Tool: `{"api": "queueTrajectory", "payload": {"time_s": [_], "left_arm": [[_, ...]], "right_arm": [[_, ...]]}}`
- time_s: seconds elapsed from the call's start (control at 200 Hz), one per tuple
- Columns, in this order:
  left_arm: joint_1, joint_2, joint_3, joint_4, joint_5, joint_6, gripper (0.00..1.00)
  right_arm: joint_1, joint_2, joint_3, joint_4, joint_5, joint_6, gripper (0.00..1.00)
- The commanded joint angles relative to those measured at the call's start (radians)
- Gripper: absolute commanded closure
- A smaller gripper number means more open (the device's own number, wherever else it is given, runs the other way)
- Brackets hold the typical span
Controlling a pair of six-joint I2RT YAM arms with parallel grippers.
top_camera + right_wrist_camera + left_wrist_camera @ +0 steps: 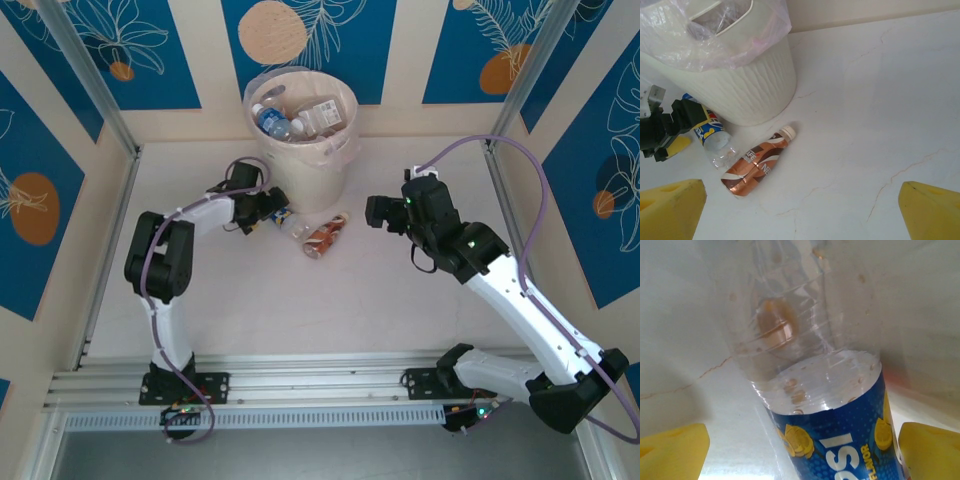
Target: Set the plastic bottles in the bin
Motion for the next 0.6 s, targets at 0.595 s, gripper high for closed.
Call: {"api": "queueTrajectory", "payload": {"time_s": [0.595], "left_arm": [[-0.003, -0.060, -0.048, -0.121, -0.158, 0.027, 0.32]], "right_arm": [[0.052, 0.034, 0.044, 0.008, 0.077, 0.006, 0.01]]}}
